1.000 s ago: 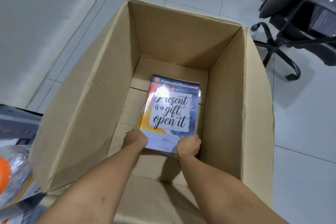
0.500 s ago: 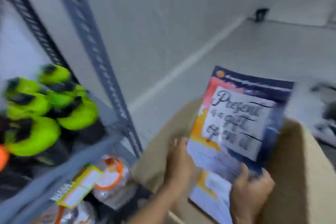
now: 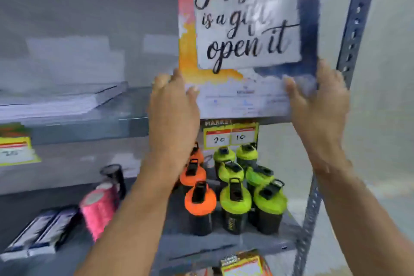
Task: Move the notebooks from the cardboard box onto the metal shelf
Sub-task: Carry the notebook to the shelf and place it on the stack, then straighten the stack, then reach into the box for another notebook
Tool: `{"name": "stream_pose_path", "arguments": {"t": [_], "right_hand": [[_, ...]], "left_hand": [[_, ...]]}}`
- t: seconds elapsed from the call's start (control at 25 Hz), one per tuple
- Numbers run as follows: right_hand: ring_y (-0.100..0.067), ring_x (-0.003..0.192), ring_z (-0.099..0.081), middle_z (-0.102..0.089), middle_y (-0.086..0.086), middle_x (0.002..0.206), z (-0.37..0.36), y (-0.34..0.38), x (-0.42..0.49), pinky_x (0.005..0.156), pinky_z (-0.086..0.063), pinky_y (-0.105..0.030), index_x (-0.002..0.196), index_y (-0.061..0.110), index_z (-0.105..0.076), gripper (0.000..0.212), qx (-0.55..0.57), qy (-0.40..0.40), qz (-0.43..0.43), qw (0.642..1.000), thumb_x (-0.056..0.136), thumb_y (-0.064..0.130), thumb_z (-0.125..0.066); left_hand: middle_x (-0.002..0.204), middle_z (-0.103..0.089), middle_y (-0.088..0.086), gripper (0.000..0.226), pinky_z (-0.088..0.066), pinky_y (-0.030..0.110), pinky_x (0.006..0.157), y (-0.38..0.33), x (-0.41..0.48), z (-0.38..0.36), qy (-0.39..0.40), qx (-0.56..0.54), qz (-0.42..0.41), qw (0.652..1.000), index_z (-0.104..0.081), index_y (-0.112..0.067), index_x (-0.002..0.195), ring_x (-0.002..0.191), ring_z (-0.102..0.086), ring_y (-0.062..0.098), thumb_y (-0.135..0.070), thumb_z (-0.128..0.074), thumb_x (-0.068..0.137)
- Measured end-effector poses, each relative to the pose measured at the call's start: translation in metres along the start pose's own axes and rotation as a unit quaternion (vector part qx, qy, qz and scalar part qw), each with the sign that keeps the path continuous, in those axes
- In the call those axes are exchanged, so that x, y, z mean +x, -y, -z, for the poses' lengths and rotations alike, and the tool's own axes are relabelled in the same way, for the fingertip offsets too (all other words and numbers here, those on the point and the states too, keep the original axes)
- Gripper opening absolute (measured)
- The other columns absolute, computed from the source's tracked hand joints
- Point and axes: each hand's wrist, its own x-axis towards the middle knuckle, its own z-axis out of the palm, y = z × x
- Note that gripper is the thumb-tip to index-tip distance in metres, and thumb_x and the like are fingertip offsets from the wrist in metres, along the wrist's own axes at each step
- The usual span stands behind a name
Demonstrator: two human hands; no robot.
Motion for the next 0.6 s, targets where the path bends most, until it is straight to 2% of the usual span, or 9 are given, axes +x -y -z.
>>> {"name": "stream_pose_path", "arguments": {"t": [0.12, 0.24, 0.28, 0.36, 0.4, 0.44, 0.52, 0.56, 0.6], "right_hand": [[-0.033, 0.097, -0.06, -0.065, -0.022, 0.103, -0.043, 0.006, 0.047, 0.066, -0.033, -0.031, 0.102, 0.0, -0.06, 0.023, -0.074, 0.121, -0.078, 0.987, 0.085, 0.014, -0.057], [-0.04, 0.1, -0.06, -0.062, -0.03, 0.096, -0.051, -0.012, 0.059, 0.066, -0.034, -0.029, 0.082, -0.004, -0.059, 0.014, -0.173, 0.28, -0.107, 0.938, 0.084, 0.007, -0.051], [-0.041, 0.105, -0.057, -0.061, -0.03, 0.099, -0.051, -0.012, 0.058, 0.072, -0.038, -0.033, 0.082, -0.003, -0.058, 0.015, -0.215, 0.317, -0.088, 0.919, 0.086, 0.009, -0.05], [-0.042, 0.118, -0.046, -0.06, -0.029, 0.114, -0.051, -0.02, 0.062, 0.093, -0.04, -0.04, 0.102, -0.001, -0.058, 0.024, -0.29, 0.358, -0.078, 0.884, 0.088, 0.016, -0.048], [-0.042, 0.121, -0.042, -0.058, -0.027, 0.12, -0.049, -0.018, 0.06, 0.099, -0.036, -0.043, 0.111, 0.001, -0.056, 0.03, -0.317, 0.347, -0.059, 0.881, 0.089, 0.021, -0.048], [-0.041, 0.121, -0.041, -0.057, -0.025, 0.123, -0.041, -0.018, 0.052, 0.1, -0.034, -0.043, 0.116, 0.002, -0.055, 0.036, -0.308, 0.303, -0.029, 0.901, 0.09, 0.026, -0.049], [-0.038, 0.106, -0.052, -0.061, -0.022, 0.114, -0.021, -0.028, 0.026, 0.091, -0.039, -0.039, 0.119, 0.0, -0.055, 0.039, -0.189, 0.114, 0.061, 0.973, 0.091, 0.028, -0.05], [-0.037, 0.095, -0.057, -0.065, -0.022, 0.104, 0.0, -0.044, 0.0, 0.084, -0.043, -0.038, 0.116, -0.003, -0.057, 0.036, -0.118, -0.009, 0.103, 0.988, 0.092, 0.023, -0.051], [-0.035, 0.088, -0.058, -0.067, -0.023, 0.097, 0.022, -0.068, -0.035, 0.078, -0.047, -0.04, 0.113, -0.005, -0.059, 0.031, -0.071, -0.089, 0.111, 0.987, 0.093, 0.018, -0.049]], "left_hand": [[0.114, -0.062, 0.027, 0.025, -0.04, 0.041, 0.086, 0.0, 0.044, -0.02, 0.122, 0.09, 0.033, 0.988, -0.062, 0.003, 0.106, 0.109, -0.053, 0.041, -0.015, -0.052, 0.094], [0.12, -0.061, 0.026, 0.027, -0.048, 0.041, 0.092, 0.004, 0.059, -0.038, 0.23, 0.138, 0.083, 0.96, -0.063, 0.001, 0.11, 0.112, -0.055, 0.042, -0.011, -0.054, 0.088], [0.119, -0.062, 0.026, 0.029, -0.049, 0.041, 0.092, 0.007, 0.061, -0.04, 0.249, 0.147, 0.096, 0.952, -0.064, 0.0, 0.11, 0.111, -0.057, 0.042, -0.014, -0.056, 0.086], [0.115, -0.064, 0.025, 0.031, -0.05, 0.041, 0.09, 0.005, 0.064, -0.041, 0.255, 0.184, 0.1, 0.944, -0.066, -0.001, 0.108, 0.108, -0.058, 0.042, -0.019, -0.062, 0.082], [0.114, -0.065, 0.025, 0.031, -0.05, 0.043, 0.09, 0.0, 0.061, -0.04, 0.224, 0.209, 0.08, 0.949, -0.067, -0.003, 0.108, 0.108, -0.057, 0.042, -0.019, -0.064, 0.082], [0.113, -0.065, 0.025, 0.029, -0.05, 0.045, 0.09, -0.007, 0.055, -0.042, 0.17, 0.22, 0.044, 0.96, -0.067, -0.003, 0.11, 0.109, -0.055, 0.044, -0.016, -0.063, 0.084], [0.11, -0.065, 0.027, 0.026, -0.047, 0.048, 0.085, -0.031, 0.027, -0.052, 0.031, 0.168, -0.066, 0.983, -0.067, -0.003, 0.11, 0.108, -0.052, 0.045, -0.008, -0.057, 0.087], [0.109, -0.066, 0.025, 0.025, -0.045, 0.047, 0.083, -0.053, -0.004, -0.07, -0.014, 0.099, -0.139, 0.985, -0.068, -0.005, 0.108, 0.105, -0.053, 0.044, -0.006, -0.054, 0.088], [0.106, -0.068, 0.021, 0.024, -0.042, 0.045, 0.083, -0.074, -0.043, -0.092, -0.025, 0.008, -0.197, 0.98, -0.069, -0.007, 0.105, 0.1, -0.056, 0.04, -0.004, -0.053, 0.086]]}}
